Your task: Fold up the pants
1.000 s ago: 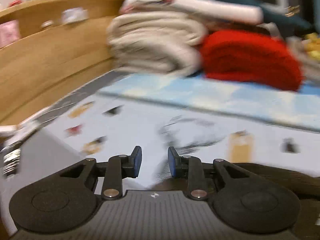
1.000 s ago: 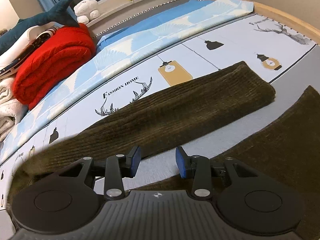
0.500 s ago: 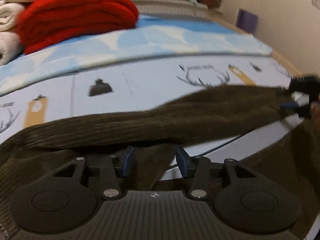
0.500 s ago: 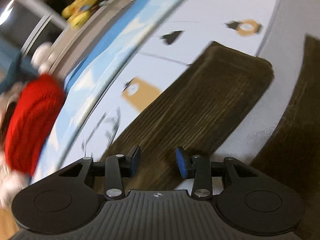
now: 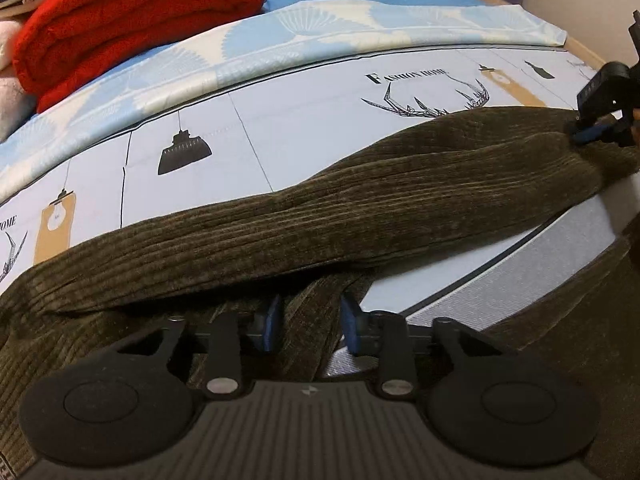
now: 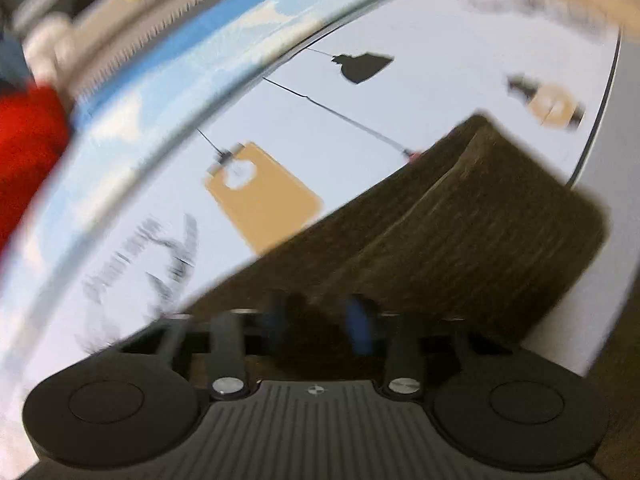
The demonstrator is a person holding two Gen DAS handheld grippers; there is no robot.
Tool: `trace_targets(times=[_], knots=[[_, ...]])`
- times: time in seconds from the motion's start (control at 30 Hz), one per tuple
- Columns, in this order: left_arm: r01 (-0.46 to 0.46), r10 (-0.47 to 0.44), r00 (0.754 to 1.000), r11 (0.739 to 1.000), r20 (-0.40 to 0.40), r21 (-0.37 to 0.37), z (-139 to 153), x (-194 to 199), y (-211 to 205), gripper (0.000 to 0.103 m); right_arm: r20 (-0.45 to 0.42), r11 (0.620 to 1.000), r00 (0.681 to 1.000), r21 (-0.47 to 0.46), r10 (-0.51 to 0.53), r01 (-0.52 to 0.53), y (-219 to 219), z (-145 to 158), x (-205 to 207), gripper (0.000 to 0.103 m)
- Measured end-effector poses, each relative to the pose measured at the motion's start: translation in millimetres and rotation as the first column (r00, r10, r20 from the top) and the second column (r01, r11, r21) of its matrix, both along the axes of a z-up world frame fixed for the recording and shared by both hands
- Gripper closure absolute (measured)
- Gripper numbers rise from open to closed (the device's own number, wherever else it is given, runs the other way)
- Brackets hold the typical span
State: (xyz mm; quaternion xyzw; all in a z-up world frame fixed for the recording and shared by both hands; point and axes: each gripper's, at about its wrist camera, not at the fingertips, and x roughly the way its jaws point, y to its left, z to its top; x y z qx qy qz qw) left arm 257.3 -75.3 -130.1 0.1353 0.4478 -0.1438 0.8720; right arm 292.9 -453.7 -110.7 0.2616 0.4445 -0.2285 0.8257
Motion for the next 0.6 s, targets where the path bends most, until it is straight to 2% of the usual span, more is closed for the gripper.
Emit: trace_targets(times=[0.1,0.13,0.23,0.3,0.37,0.43,0.5,0.57,0.6], knots=[[0.001,-0.001,1.000,1.000,-0.001,-0.006,2.5,2.6,2.3,0.081,0.011,0.999,1.000,-0.030,-0.024,0.024,3.0,2.2,-4.7,0.097],[0.008,-0.008,1.000,1.000,0.001,-0.005,3.3,2.9,2.3,0.083,0.032,0.999,0.998,-0.015,-0.051,0.052,0.8,4.2,-8.5,0.097],[0.046,-0.046,0.999,0.999,0.019,0.006,7.8,-0.6,1.5,0.090,0.172,0.987,0.972,0.048,-0.159,0.153,-7.4,24.3,-22.9,0.098],[0.094,-0.094,0.995,0.996,0.042,0.005,14.0,-4.6,2.9,0.092,0.324,0.980,0.925,0.072,-0.196,0.183,-10.2,58.6,-32.5,0.098],[0.148,-0.146,0.988,0.988,0.047,-0.043,24.0,-6.7,11.6,0.092,0.473,0.982,0.861,0.079,-0.189,0.172,-10.0,98.4,-36.7,0.099],[0.227,-0.226,0.974,0.968,0.023,-0.109,36.8,-10.3,22.4,0.092,0.572,0.988,0.808,0.024,-0.139,0.152,-4.6,133.0,-31.9,0.098],[0.342,-0.343,0.939,0.932,0.011,-0.121,49.6,-22.0,27.4,0.092,0.621,0.994,0.780,-0.015,-0.073,0.105,0.9,154.8,-12.7,0.098],[0.419,-0.429,0.902,0.893,-0.033,-0.164,56.8,-31.8,36.4,0.092,0.612,1.000,0.791,-0.013,-0.015,0.029,3.1,159.4,13.7,0.092],[0.431,-0.448,0.892,0.882,-0.057,-0.189,57.5,-33.9,41.6,0.092,0.583,1.000,0.812,-0.013,0.018,-0.013,3.9,157.2,27.3,0.088]])
